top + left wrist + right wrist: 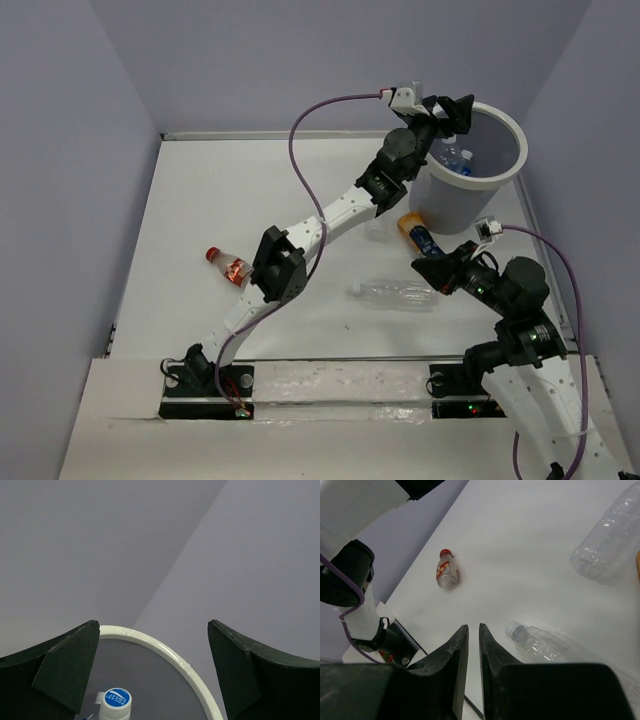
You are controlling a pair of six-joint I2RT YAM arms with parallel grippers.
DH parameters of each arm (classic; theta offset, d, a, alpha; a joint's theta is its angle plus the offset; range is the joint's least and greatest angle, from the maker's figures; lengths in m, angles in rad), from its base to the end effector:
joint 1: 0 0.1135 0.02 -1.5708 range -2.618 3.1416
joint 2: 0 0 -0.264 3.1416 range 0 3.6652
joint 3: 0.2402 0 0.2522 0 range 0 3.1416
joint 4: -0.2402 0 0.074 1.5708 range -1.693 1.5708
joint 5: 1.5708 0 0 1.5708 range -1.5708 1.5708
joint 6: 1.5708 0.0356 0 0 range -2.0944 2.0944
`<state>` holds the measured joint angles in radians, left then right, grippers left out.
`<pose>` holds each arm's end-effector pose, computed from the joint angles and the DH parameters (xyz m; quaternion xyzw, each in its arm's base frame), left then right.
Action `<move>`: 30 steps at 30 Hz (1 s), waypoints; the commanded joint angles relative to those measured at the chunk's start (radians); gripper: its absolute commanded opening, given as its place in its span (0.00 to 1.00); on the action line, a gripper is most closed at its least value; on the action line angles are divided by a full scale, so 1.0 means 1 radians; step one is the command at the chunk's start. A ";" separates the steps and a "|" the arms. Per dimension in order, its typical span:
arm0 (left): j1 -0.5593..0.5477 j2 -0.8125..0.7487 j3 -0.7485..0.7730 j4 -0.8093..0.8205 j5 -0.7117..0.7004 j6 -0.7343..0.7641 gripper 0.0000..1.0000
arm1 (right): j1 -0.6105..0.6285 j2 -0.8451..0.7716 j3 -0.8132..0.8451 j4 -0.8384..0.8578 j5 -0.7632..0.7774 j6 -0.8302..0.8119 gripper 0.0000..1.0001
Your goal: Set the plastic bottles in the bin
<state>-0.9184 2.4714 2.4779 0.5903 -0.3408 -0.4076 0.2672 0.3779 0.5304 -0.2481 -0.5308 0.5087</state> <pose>0.3497 -0.4381 0.3995 -0.0285 0.4841 -0.4735 0.7353 0.1031 0.0469 0.2974 -0.0891 0.7302 0.4252 0.5273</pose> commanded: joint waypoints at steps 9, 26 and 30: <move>-0.008 -0.717 -0.592 -0.381 -0.304 0.277 0.99 | 0.009 0.131 0.115 -0.011 -0.020 -0.055 0.32; 0.391 -1.590 -1.669 -1.276 -0.271 -0.683 0.89 | 0.066 0.370 0.118 0.131 0.100 -0.033 0.57; 0.432 -1.533 -1.729 -1.327 -0.201 -0.731 0.89 | 0.110 0.476 0.163 0.147 0.167 -0.047 0.72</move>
<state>-0.5228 0.9028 0.7910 -0.6361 -0.5873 -1.0267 0.3298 0.7685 0.6163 -0.1802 -0.4572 0.4770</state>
